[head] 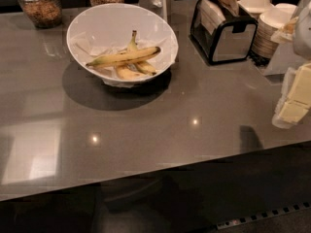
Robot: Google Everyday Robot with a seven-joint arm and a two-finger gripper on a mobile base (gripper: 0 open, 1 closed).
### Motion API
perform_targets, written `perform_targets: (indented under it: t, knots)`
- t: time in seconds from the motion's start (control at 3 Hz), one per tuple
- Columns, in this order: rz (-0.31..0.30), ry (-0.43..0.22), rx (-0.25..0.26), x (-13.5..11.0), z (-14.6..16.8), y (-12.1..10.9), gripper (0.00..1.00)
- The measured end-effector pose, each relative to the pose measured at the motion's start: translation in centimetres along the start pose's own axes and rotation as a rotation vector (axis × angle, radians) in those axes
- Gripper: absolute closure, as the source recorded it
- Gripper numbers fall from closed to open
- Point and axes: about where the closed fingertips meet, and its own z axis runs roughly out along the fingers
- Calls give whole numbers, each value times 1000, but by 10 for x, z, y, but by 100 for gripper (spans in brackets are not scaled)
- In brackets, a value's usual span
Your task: Pick banana from white bowl
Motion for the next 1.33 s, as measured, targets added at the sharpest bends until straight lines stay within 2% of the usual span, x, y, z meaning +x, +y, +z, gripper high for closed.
perform_targets:
  t: [0.33, 0.67, 1.0, 1.33]
  knots:
    - [0, 0, 0, 0, 0, 0, 0]
    - [-23, -89, 24, -19, 1, -9, 0]
    - [-50, -237, 48, -57, 4, -27, 0]
    - [-72, -369, 42, -101, 11, -49, 0]
